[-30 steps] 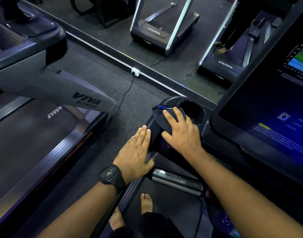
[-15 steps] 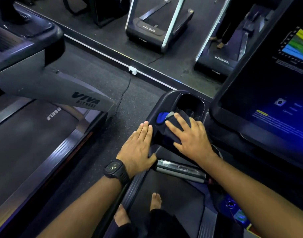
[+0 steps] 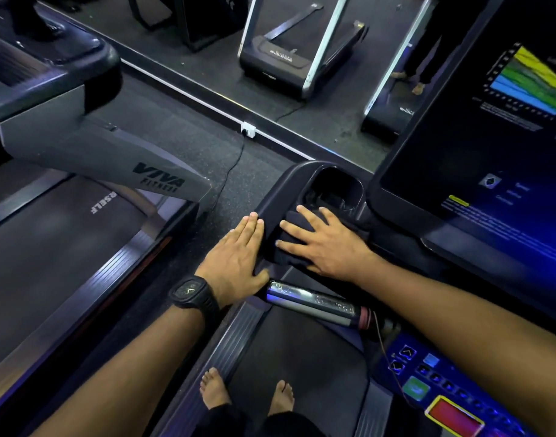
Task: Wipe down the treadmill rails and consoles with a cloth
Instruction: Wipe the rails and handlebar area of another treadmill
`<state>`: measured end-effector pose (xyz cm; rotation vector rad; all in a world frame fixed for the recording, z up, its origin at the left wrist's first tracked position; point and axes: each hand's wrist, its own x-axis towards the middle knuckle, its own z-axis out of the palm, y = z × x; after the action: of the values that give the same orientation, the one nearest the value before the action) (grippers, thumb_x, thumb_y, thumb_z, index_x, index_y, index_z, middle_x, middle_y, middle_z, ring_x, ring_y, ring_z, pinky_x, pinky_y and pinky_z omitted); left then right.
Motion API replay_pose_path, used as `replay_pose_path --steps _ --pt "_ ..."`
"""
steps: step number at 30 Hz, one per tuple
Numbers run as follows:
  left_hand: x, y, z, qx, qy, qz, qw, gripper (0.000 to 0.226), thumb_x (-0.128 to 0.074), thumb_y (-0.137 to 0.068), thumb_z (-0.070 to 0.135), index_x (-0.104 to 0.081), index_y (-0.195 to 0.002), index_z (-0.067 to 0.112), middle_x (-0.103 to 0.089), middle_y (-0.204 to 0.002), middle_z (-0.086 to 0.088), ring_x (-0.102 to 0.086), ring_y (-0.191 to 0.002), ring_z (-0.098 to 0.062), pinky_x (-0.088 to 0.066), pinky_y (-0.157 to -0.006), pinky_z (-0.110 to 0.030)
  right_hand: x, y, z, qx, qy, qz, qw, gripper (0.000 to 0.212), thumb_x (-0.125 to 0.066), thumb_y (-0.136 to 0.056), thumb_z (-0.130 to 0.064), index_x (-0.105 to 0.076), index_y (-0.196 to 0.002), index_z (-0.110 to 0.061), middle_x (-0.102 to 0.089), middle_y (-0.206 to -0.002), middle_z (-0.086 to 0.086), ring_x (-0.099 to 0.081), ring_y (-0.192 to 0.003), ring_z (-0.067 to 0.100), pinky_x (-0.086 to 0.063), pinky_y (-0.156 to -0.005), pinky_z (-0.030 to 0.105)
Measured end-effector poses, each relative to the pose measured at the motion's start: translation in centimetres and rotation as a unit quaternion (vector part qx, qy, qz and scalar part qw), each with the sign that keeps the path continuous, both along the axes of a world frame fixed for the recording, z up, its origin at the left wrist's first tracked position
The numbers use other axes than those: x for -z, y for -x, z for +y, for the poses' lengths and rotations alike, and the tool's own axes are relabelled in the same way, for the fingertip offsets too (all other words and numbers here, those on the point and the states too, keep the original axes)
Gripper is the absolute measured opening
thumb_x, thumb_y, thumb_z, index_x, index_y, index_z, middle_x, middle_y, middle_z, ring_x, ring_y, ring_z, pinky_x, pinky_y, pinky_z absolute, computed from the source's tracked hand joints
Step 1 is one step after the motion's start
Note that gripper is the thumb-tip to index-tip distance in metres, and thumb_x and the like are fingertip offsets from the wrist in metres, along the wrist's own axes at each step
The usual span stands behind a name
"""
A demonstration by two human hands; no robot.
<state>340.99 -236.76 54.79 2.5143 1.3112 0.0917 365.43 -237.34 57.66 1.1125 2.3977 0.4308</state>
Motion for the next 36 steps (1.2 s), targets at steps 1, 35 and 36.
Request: replay_pose_path --steps 1,35,36 --pt "0.0 0.0 -0.1 -0.001 -0.001 0.003 1.000 0.101 -0.021 -0.077 0.061 -0.005 -0.157 0.003 0.001 -0.166 -0.015 0.002 -0.154 -0.024 -0.015 -0.124 -0.041 0.0 0.4 0.0 -0.001 0.001 0.003 1.000 0.084 -0.071 -0.079 -0.059 -0.040 -0.154 -0.036 -0.034 -0.163 0.003 -0.032 -0.146 0.045 -0.040 -0.106 0.065" --pt "-1.7 0.3 -1.7 -0.035 0.058 -0.074 0.995 0.095 -0.041 -0.074 0.036 -0.010 -0.158 0.005 0.000 -0.167 -0.010 0.004 -0.153 -0.014 0.008 -0.117 -0.016 -0.4 -0.6 2.2 -0.370 0.028 -0.106 0.923 0.049 -0.040 -0.096 -0.024 -0.057 -0.140 -0.037 -0.050 -0.152 -0.001 -0.045 -0.139 0.038 -0.033 -0.118 0.055" --pt "-1.6 0.4 -1.8 -0.039 0.060 -0.077 0.994 0.094 -0.040 -0.074 0.036 -0.011 -0.158 0.005 -0.001 -0.167 -0.010 0.003 -0.153 -0.014 0.009 -0.117 -0.014 -0.4 0.0 2.9 -0.399 0.020 -0.100 0.911 0.046 -0.040 -0.097 -0.023 -0.060 -0.137 -0.034 -0.050 -0.151 0.000 -0.046 -0.139 0.038 -0.034 -0.118 0.054"
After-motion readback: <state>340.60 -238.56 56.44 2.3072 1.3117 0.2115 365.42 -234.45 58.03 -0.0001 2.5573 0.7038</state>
